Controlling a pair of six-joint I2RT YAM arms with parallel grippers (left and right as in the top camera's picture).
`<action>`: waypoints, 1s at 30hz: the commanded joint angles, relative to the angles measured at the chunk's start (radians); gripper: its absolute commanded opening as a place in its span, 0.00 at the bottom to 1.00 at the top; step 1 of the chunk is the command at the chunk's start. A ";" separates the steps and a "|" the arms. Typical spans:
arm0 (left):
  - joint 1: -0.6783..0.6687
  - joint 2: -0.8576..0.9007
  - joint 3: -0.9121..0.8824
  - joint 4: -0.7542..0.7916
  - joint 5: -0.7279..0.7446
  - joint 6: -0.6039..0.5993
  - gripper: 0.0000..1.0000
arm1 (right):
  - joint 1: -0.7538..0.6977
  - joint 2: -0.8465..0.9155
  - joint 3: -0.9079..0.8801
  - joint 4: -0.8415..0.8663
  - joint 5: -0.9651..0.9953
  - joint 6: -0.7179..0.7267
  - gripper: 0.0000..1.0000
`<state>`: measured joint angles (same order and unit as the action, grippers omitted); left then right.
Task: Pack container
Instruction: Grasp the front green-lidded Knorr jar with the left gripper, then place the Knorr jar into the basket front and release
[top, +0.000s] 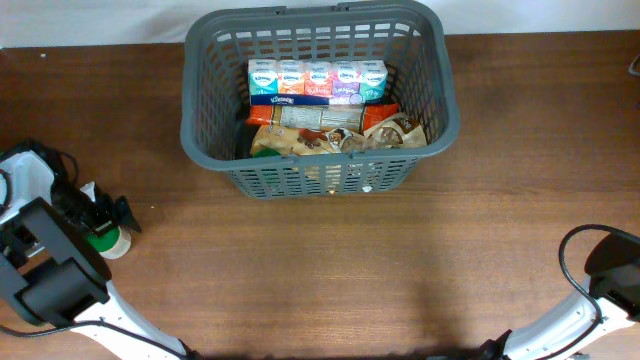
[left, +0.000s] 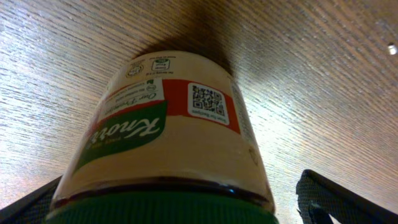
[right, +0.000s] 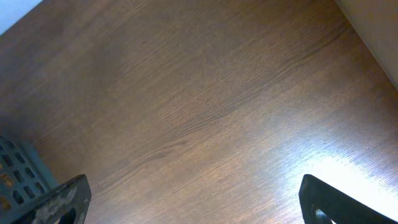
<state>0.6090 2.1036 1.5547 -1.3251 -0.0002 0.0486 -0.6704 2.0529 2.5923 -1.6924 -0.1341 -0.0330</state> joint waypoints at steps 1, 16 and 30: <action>0.004 -0.005 -0.012 0.010 -0.008 0.012 0.92 | 0.002 -0.013 -0.006 -0.003 -0.013 0.001 0.99; 0.003 -0.005 -0.012 0.017 -0.019 0.001 0.07 | 0.002 -0.013 -0.006 -0.003 -0.013 0.001 0.99; -0.088 -0.111 0.572 -0.094 0.368 0.153 0.02 | 0.002 -0.013 -0.006 -0.003 -0.013 0.001 0.99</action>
<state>0.5678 2.0983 1.9297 -1.4021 0.1970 0.1177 -0.6704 2.0529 2.5919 -1.6924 -0.1341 -0.0334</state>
